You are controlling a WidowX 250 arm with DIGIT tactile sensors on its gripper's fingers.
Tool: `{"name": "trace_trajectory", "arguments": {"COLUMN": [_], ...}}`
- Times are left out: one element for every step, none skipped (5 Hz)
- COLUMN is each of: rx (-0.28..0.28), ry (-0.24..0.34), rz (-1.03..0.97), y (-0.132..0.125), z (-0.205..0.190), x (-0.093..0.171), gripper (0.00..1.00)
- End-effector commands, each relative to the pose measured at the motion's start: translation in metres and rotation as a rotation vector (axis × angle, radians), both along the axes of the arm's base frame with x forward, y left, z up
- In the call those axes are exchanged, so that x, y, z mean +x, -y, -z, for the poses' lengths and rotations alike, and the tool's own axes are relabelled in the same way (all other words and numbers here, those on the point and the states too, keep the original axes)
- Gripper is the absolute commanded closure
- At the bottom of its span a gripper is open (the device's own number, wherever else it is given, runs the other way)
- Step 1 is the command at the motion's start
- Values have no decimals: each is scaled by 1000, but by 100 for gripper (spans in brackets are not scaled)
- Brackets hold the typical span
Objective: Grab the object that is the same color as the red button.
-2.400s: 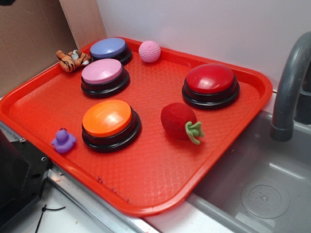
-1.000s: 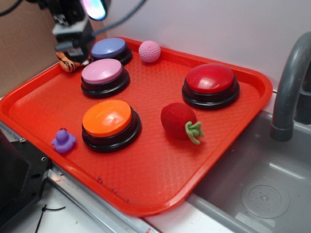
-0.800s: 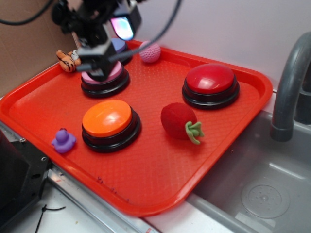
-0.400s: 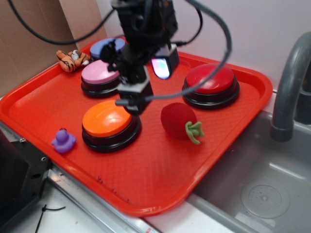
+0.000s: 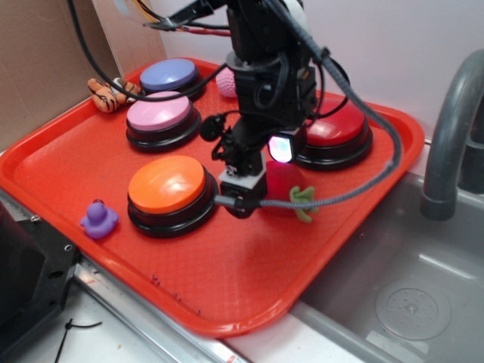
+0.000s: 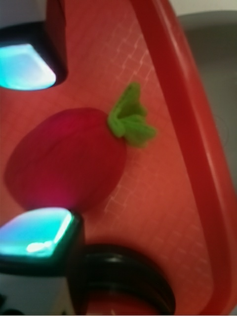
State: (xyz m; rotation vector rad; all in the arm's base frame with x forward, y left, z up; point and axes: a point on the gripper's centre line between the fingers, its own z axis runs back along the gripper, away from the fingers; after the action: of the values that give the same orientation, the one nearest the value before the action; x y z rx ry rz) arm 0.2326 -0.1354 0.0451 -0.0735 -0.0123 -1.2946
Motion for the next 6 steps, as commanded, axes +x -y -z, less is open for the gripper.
{"name": "trace_trajectory", "arguments": {"rx": [16, 13, 38, 49, 60, 97], "ry": [51, 58, 67, 72, 76, 52], "rz": [25, -3, 11, 2, -79, -327], "y": [8, 7, 8, 9, 3, -18], "z": [3, 9, 12, 13, 4, -35], "x": [3, 0, -1, -2, -3, -2], "gripper": [0, 100, 100, 100, 100, 100]}}
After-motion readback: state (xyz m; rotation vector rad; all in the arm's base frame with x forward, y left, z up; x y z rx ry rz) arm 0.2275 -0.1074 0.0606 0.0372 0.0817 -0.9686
